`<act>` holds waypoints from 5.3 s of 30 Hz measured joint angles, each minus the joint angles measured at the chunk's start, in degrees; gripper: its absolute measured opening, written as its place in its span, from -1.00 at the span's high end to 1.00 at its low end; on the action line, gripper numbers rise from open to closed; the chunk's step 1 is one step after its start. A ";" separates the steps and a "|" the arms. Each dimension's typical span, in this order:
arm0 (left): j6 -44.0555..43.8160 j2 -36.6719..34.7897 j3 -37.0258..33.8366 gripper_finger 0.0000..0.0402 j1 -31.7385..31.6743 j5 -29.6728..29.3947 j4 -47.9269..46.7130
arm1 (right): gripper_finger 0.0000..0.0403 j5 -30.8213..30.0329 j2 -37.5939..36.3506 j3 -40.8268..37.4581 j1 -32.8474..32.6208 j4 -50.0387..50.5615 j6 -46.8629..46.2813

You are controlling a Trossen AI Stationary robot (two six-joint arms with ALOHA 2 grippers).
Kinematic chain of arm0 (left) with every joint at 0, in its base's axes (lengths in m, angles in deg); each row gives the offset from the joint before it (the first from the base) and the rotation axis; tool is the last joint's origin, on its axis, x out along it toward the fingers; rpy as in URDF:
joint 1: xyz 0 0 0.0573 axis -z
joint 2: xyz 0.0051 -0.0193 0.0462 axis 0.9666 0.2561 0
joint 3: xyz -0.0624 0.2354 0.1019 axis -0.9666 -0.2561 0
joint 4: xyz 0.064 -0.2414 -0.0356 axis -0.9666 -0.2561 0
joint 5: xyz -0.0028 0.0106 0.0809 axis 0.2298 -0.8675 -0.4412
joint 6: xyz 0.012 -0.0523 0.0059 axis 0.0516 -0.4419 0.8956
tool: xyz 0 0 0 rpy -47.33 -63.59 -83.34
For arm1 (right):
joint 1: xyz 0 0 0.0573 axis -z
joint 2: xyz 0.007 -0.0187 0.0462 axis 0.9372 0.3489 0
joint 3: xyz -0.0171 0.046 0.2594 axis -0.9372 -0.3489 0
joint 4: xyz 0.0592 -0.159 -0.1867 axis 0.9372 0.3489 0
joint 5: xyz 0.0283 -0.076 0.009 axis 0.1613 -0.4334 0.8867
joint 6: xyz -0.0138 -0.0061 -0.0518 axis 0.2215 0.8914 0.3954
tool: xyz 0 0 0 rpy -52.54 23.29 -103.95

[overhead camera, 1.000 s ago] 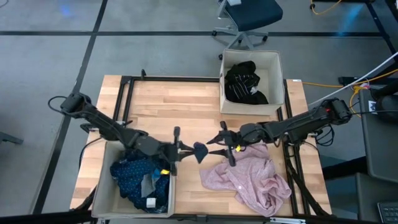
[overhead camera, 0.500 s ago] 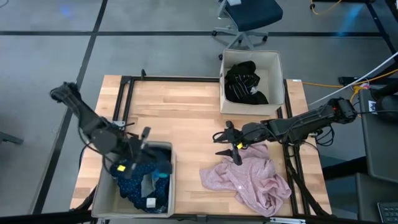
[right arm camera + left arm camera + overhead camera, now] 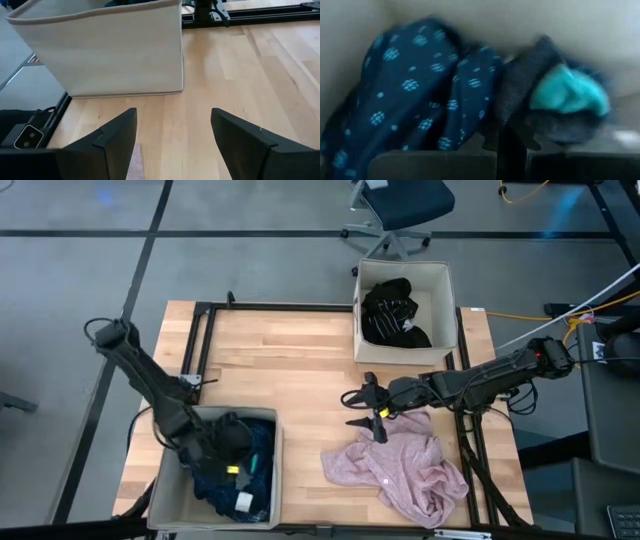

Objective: Sort clothes
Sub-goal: Put the blue sock into the bottom laundry organizer, then put the pink polo shirt into the bottom laundry organizer

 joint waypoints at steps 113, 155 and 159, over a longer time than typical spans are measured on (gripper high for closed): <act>29.41 -4.33 -6.53 0.29 -11.68 -13.68 43.49 | 0.87 -34.91 17.64 -11.31 -27.58 1.27 -27.20; 56.12 -29.95 2.89 0.29 2.45 -17.19 43.83 | 0.87 9.81 40.15 70.87 -0.59 -7.47 34.89; 58.33 -30.38 2.89 0.29 2.45 -17.65 43.75 | 0.87 16.01 46.17 81.88 0.09 -8.35 34.91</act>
